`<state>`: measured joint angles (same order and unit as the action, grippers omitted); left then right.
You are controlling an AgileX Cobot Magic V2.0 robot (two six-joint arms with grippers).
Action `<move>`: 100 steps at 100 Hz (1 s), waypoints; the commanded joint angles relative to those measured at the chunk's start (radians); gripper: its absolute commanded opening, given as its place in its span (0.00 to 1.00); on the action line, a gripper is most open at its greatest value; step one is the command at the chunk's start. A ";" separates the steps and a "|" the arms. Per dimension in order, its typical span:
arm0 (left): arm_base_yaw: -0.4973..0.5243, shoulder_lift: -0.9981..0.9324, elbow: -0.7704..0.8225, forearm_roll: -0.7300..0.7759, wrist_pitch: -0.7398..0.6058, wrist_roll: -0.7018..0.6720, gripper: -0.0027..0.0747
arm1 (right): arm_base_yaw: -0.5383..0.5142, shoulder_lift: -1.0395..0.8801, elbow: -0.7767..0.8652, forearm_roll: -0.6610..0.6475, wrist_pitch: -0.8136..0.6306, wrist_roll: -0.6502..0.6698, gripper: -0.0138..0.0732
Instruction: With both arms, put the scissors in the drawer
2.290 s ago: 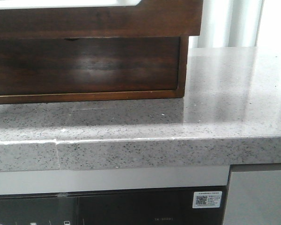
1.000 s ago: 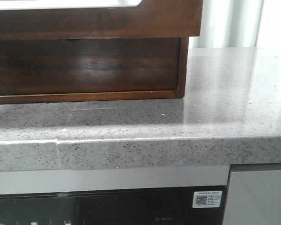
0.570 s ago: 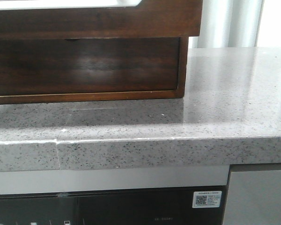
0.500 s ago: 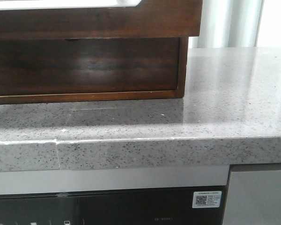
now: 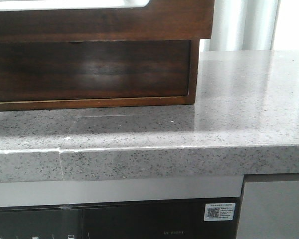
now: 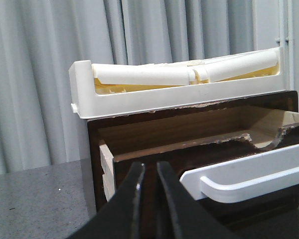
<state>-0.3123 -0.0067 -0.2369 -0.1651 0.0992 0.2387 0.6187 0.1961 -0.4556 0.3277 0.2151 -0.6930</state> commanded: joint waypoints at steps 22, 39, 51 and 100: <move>0.004 -0.020 0.094 -0.029 -0.122 -0.011 0.04 | -0.007 -0.115 0.238 0.052 -0.125 0.000 0.04; 0.004 -0.020 0.119 -0.029 -0.120 -0.011 0.04 | -0.007 -0.118 0.286 0.053 -0.147 0.000 0.04; 0.004 -0.020 0.125 -0.029 -0.114 -0.011 0.04 | -0.007 -0.118 0.287 0.053 -0.147 0.000 0.04; 0.004 -0.020 0.124 -0.029 -0.111 -0.011 0.04 | -0.007 -0.118 0.287 0.053 -0.140 0.000 0.04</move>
<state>-0.3106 -0.0067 -0.0842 -0.1827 0.0626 0.2381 0.6187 0.0737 -0.1434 0.3728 0.1545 -0.6906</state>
